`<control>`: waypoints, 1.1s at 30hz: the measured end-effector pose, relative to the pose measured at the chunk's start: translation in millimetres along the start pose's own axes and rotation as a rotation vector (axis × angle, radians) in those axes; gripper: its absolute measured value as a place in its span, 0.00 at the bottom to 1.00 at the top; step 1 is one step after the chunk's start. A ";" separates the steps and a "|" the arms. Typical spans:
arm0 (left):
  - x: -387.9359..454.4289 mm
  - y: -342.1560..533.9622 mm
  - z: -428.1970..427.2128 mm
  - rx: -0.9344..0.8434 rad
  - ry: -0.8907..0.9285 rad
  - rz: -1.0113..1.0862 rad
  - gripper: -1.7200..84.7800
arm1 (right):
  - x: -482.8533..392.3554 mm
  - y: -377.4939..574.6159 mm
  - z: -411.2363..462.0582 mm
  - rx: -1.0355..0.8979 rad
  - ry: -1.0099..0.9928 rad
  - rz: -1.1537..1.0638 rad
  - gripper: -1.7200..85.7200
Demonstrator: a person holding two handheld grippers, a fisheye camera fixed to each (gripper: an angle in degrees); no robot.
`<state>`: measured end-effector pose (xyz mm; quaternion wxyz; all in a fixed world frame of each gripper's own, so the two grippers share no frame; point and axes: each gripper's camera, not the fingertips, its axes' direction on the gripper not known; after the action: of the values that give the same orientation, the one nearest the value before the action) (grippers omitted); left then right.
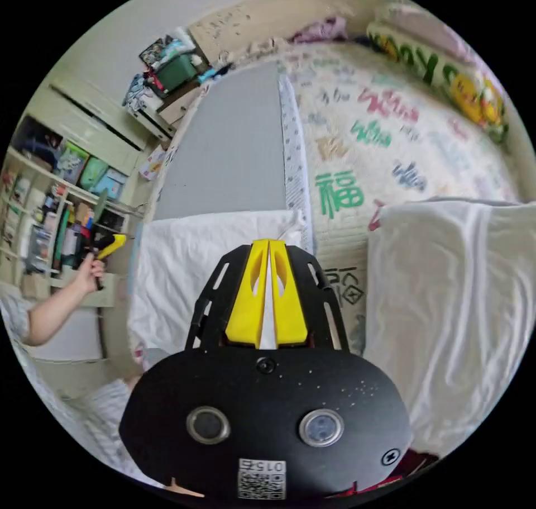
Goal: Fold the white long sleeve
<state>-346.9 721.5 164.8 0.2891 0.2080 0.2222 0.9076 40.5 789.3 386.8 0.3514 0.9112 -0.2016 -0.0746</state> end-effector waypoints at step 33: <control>131.1 100.7 -56.0 -0.241 -0.271 -0.200 0.02 | -70.1 79.2 73.4 -0.329 0.041 0.053 0.02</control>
<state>-516.6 712.6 204.6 0.4279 0.2690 0.0908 0.8581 -68.4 720.7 385.0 0.5015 0.8372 -0.2033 -0.0785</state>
